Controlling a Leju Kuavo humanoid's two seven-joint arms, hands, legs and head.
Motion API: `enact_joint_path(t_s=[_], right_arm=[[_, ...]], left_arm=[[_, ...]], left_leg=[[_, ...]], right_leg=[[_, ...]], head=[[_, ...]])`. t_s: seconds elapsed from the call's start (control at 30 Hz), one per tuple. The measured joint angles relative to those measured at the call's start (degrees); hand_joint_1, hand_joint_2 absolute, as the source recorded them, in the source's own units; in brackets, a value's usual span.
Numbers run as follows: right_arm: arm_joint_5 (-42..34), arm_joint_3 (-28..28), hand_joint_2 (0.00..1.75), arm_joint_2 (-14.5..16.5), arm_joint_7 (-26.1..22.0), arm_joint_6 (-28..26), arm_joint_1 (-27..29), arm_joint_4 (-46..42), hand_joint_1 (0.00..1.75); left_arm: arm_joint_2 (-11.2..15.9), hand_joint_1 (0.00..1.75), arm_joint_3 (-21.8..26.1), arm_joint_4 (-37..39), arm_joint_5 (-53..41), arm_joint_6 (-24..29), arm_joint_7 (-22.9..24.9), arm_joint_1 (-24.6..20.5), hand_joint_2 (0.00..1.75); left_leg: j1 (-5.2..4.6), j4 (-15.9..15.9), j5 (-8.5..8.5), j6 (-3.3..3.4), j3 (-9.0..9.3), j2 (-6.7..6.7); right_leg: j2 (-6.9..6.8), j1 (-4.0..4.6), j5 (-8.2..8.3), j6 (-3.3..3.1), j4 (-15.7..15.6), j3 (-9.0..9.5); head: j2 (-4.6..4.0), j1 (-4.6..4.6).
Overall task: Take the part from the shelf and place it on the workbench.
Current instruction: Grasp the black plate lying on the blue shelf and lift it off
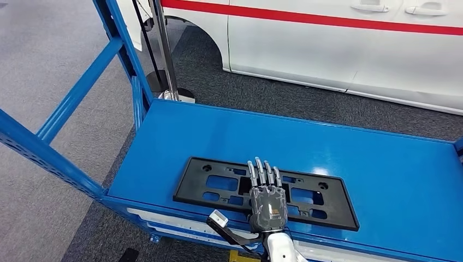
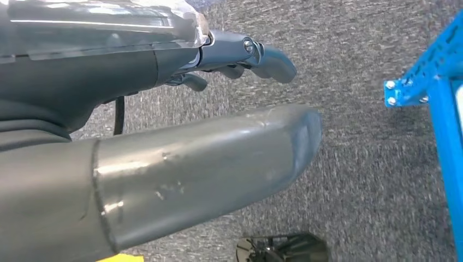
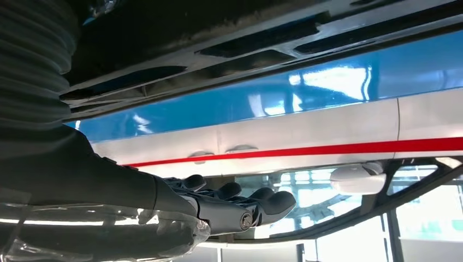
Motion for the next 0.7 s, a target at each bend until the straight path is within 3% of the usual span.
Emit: enact_joint_path(t_s=[0.07, 0.1, 0.2, 0.3, 0.33, 0.37, 0.43, 0.5, 0.53, 0.63, 0.7], right_arm=[[0.0, 0.0, 1.75, 0.0, -0.4, 0.0, -0.5, 0.7, 0.03], [0.0, -0.1, 1.75, 0.0, -0.9, 0.0, -0.9, 1.5, 0.47], [0.0, -0.7, 1.75, 0.2, -2.5, 0.3, -2.2, 3.2, 1.75], [-0.1, -1.5, 1.75, 0.3, -3.6, 1.0, -2.5, 3.7, 1.75], [-0.1, -1.8, 1.75, 0.4, -3.9, 1.1, -2.5, 3.9, 1.74], [-0.2, -2.1, 1.75, 0.4, -4.1, 1.2, -2.5, 4.0, 1.73], [-0.3, -2.6, 1.75, 0.5, -4.5, 1.4, -2.5, 4.1, 1.70], [-0.4, -3.1, 1.75, 0.7, -4.7, 1.8, -2.4, 4.1, 1.70], [-0.5, -3.3, 1.75, 0.7, -4.9, 1.9, -2.3, 4.0, 1.71], [-1.2, -4.4, 1.75, 0.7, -5.6, 2.1, -1.6, 3.8, 1.71], [-1.6, -5.4, 1.75, 0.7, -5.9, 2.1, -1.1, 3.4, 1.71]], left_arm=[[0.0, 0.00, 0.0, 0.0, -0.3, 0.0, 0.0, 0.0, 0.00], [0.0, 0.00, 0.0, 0.0, -0.5, 0.0, 0.1, -0.1, 0.00], [0.2, 0.00, 0.0, 0.0, -1.0, 0.0, 0.2, -0.3, 0.00], [0.3, 0.00, 0.0, 0.0, -1.0, 0.0, 0.1, -0.1, 0.00], [0.3, 0.00, 0.0, 0.0, -1.0, 0.0, 0.1, -0.1, 0.00], [0.3, 0.00, 0.0, 0.0, -1.0, 0.0, 0.1, 0.0, 0.00], [0.4, 0.00, 0.0, 0.0, -1.0, 0.0, 0.1, 0.1, 0.00], [0.4, 0.00, 0.1, 0.0, -1.0, 0.0, 0.1, 0.0, 0.00], [0.4, 0.00, 0.1, 0.0, -1.0, 0.0, 0.1, 0.0, 0.00], [0.3, 0.00, 0.3, 0.0, -1.1, 0.0, 0.1, 0.3, 0.00], [0.3, 0.00, 0.5, 0.0, -1.1, 0.0, 0.0, 0.4, 0.00]], left_leg=[[-0.03, 0.0, -0.64, -0.42, 0.88, -0.10], [-0.06, -0.1, -1.02, -1.03, 1.37, -0.11], [0.03, 2.3, -3.17, -2.58, 0.69, 0.03], [0.08, 12.1, -7.49, -2.90, -4.09, 0.03], [0.08, 14.3, -7.85, -2.97, -5.33, 0.03], [0.09, 14.6, -7.13, -3.00, -5.67, 0.04], [0.14, 9.5, -3.26, -2.91, -3.61, 0.07], [0.03, 3.2, -0.76, -2.63, -0.73, 0.03], [-0.05, 1.5, -0.52, -2.40, 0.02, -0.01], [-0.08, 0.6, -0.83, -1.52, 0.29, -0.07], [0.09, 0.2, -0.64, -0.72, 0.49, -0.01]], right_leg=[[-0.10, 0.08, 4.43, -0.32, -6.2, 1.78], [-0.05, 0.17, 6.49, -0.80, -9.8, 2.86], [-0.06, 0.24, 7.15, -2.39, -13.6, 4.44], [-0.36, 0.42, 7.05, -3.11, -13.8, 4.78], [-0.38, 0.48, 6.97, -3.19, -13.8, 4.84], [-0.36, 0.52, 6.86, -3.23, -13.7, 4.94], [-0.26, 0.48, 6.52, -3.07, -13.5, 5.27], [-0.14, 0.67, 6.07, -2.58, -13.1, 5.34], [-0.11, 0.77, 5.96, -2.29, -12.9, 5.23], [-0.08, 0.83, 5.83, -1.58, -12.8, 5.04], [-0.12, 0.70, 4.25, -1.06, -10.8, 4.25]], head=[[0.00, 0.00], [0.00, -0.01], [0.00, -0.05], [0.00, -0.08], [0.00, -0.09], [0.00, -0.08], [0.00, -0.09], [0.00, -0.08], [0.00, -0.08], [0.00, -0.07], [0.00, -0.06]])
